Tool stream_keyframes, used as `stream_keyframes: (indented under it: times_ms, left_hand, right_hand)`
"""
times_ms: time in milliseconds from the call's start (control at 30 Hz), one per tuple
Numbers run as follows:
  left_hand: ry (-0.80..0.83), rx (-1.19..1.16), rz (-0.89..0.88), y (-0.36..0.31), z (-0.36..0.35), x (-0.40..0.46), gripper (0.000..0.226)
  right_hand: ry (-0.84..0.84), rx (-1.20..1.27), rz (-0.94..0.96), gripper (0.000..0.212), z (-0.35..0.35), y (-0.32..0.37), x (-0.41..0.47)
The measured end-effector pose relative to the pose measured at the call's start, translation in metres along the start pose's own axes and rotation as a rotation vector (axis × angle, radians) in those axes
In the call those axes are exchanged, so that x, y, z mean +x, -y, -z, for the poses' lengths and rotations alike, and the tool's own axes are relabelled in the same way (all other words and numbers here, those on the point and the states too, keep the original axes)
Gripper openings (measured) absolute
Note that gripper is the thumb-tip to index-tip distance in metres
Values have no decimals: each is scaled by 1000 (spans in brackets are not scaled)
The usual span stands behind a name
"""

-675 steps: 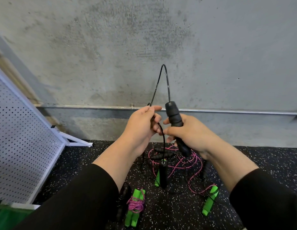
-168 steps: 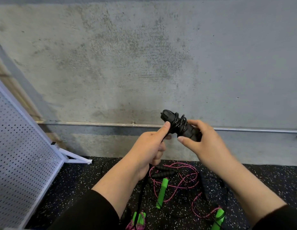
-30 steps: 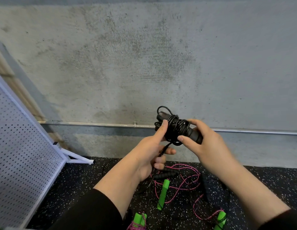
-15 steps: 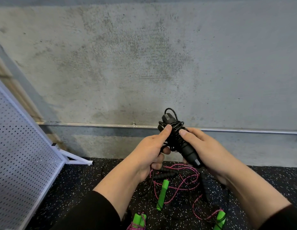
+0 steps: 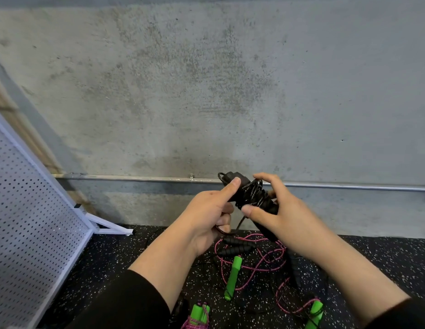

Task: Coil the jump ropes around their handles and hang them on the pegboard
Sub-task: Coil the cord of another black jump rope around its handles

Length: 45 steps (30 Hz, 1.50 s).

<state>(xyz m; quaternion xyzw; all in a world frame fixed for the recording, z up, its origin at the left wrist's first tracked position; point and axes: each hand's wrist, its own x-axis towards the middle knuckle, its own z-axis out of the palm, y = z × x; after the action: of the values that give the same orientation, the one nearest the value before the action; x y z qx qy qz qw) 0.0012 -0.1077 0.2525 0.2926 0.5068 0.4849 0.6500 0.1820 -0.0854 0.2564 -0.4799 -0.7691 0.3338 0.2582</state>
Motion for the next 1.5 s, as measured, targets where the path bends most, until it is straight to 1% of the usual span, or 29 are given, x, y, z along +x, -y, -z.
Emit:
stream_keyframes:
  times_ms: [67, 133, 233, 300, 333, 400, 433, 500, 533, 600, 700, 767, 833, 900, 967, 1067, 1133, 1233, 1333, 1400, 1500]
  left_hand:
    - [7, -13, -15, -1, 0, 0, 38]
    - [32, 15, -23, -2, -2, -2, 32]
    - [53, 40, -21, -2, -7, -6, 29]
    - [51, -4, -19, -3, -8, -7, 26]
    - [45, -18, -23, -5, -8, -9, 29]
    - [9, 39, -36, -6, -5, -10, 38]
    - [-2, 100, -46, -6, -4, -9, 35]
    - [-19, 180, -77, -5, -1, -10, 25]
    - [-31, 163, -102, -5, 0, -10, 28]
    - [-31, 34, -179, -8, 1, -9, 34]
    - [5, -131, -345, -13, -3, -14, 22]
    - [54, -175, -427, -14, -10, -19, 24]
    - [84, -128, -491, -11, -16, -21, 27]
    - [42, -26, -534, -6, -17, -19, 27]
    - [-25, 44, -563, -3, -18, -16, 25]
    - [-129, 119, -606, -3, -19, -13, 28]
    - [-168, 151, -641, -4, -20, -13, 27]
    - [-210, 129, -662, -6, -20, -12, 22]
    - [-226, 105, -638, -8, -20, -15, 25]
    - [-224, 144, -630, -8, -22, -16, 25]
    - [-265, 179, -619, -5, -21, -14, 23]
  right_hand:
    - [-46, 63, -41, 38, -3, 3, 0]
    - [-81, 97, -87, 29, -6, 3, 2]
    - [-108, 141, -103, 30, -10, 3, 3]
    - [-184, 197, -79, 29, -7, 5, 5]
    - [-238, 253, -83, 28, -3, 6, 7]
    - [-325, 385, -138, 28, 8, 5, 10]
    - [-340, 443, -168, 28, 13, 3, 11]
    - [-332, 468, -171, 24, 17, 0, 12]
    - [-325, 442, -160, 23, 18, 0, 12]
    - [-310, 430, -161, 23, 18, -2, 11]
    - [-257, 521, -176, 21, 17, -1, 11]
    - [-235, 509, -159, 21, 13, 3, 10]
    - [-229, 532, -160, 22, 10, 7, 9]
    - [-222, 548, -166, 23, 7, 9, 9]
    - [-209, 522, -152, 23, 5, 9, 8]
    - [-192, 508, -128, 23, 1, 9, 8]
    - [-195, 478, -113, 23, -1, 8, 8]
    - [-214, 429, -86, 23, -2, 9, 7]
    - [-250, 440, -67, 22, -1, 9, 7]
    - [-265, 455, -52, 22, -1, 9, 8]
    - [-270, 444, -42, 20, -1, 8, 8]
